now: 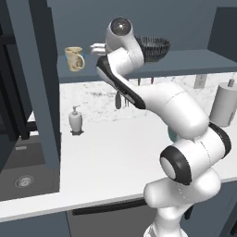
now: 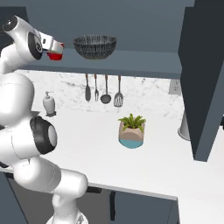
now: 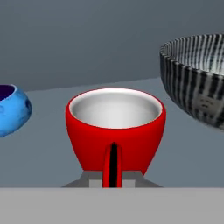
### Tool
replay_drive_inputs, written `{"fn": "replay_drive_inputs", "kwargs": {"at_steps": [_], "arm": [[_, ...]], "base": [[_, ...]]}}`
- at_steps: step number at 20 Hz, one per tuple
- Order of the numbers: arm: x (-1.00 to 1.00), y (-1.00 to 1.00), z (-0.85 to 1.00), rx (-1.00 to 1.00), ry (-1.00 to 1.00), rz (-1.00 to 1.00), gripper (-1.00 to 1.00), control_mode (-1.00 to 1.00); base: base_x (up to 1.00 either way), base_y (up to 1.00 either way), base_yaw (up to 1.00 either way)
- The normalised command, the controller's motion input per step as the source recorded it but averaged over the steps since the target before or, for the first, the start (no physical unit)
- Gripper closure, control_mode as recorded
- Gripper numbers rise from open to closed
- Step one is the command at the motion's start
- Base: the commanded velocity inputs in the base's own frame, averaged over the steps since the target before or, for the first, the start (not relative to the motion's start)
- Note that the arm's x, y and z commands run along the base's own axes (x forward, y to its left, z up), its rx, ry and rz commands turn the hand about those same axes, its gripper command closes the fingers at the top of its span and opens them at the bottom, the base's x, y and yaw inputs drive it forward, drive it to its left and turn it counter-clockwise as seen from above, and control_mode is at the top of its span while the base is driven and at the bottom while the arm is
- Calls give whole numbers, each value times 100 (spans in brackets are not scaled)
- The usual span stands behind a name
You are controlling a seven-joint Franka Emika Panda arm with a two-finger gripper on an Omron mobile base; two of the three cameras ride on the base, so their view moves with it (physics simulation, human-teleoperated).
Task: Gather all objects into one cabinet and sort the glasses and bowls to opposite sides.
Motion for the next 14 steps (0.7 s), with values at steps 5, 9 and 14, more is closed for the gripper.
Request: {"fn": "replay_drive_inputs", "kwargs": {"at_steps": [5, 9, 14], "arm": [[0, -5, 0, 0, 4, 34, 100, -100], [0, 4, 0, 0, 5, 36, 100, -100], [5, 15, 0, 0, 5, 35, 100, -100]], "base": [[0, 0, 0], [0, 0, 0], [0, 0, 0]]}}
